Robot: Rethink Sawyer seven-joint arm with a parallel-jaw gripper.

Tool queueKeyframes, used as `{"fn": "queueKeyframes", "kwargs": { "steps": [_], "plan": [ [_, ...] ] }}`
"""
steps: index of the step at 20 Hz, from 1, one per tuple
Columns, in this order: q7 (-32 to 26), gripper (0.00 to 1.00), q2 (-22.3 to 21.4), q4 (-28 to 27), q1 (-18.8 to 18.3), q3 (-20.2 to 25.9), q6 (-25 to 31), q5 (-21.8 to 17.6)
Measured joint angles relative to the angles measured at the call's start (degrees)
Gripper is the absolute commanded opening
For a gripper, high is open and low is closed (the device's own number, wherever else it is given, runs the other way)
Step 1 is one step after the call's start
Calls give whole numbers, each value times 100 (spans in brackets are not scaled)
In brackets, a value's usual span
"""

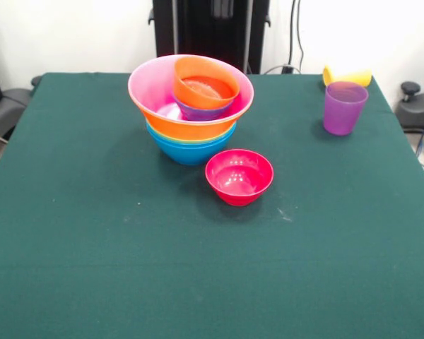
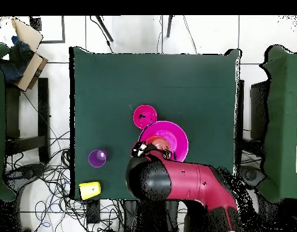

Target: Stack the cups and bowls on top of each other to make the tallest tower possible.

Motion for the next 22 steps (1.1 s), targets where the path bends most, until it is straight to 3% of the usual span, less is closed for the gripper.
{"fn": "queueKeyframes", "kwargs": {
  "steps": [5, 9, 22],
  "plan": [
    [0, 0, -375, -82, 140, 39, 504, 122],
    [0, 0, -428, -302, 342, 66, 668, 118],
    [0, 0, 110, -1271, 987, 81, 707, 97]
  ]
}}
